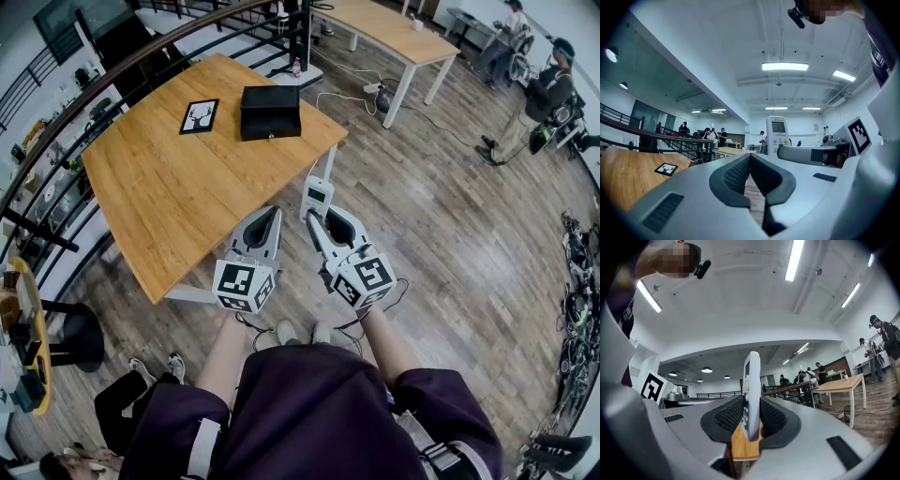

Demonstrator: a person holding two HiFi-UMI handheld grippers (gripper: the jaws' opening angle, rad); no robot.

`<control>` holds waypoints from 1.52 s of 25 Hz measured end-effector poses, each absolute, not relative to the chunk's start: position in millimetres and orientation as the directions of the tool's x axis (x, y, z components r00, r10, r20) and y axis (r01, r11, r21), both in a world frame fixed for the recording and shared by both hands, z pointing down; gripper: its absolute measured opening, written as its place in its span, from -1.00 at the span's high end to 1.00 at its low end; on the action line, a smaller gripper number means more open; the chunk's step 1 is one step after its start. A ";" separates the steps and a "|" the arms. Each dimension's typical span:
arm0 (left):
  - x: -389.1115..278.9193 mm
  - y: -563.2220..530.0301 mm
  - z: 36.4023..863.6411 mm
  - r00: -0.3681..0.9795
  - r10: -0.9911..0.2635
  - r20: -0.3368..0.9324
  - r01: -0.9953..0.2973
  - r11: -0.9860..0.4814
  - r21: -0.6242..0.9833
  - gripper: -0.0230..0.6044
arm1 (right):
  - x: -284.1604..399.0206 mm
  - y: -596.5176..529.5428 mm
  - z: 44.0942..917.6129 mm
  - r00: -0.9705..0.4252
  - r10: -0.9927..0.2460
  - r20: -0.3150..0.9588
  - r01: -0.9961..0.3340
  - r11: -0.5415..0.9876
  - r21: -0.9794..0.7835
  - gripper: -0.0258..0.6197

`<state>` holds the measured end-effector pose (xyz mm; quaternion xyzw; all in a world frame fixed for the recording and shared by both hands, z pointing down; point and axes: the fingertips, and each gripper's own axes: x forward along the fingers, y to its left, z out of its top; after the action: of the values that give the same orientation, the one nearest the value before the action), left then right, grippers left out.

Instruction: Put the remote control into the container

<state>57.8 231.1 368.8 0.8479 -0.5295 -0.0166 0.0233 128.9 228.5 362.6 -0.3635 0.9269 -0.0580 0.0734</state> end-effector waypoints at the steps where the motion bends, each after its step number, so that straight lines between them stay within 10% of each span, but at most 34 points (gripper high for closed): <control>1: 57.3 231.8 370.0 0.446 -0.895 0.000 -0.894 -0.445 0.056 0.89 | 127.8 228.7 363.7 -0.723 -0.684 -0.092 -0.668 0.727 -0.159 0.55; 38: 26.0 128.9 412.5 0.466 -0.880 0.088 -0.885 -0.462 0.059 0.89 | 106.5 114.8 393.7 -0.696 -0.715 -0.066 -0.695 0.694 -0.189 0.55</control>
<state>26.0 128.9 412.5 0.8547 -0.5163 0.0224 0.0482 106.5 114.8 393.7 -0.3842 0.9178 -0.0749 0.0672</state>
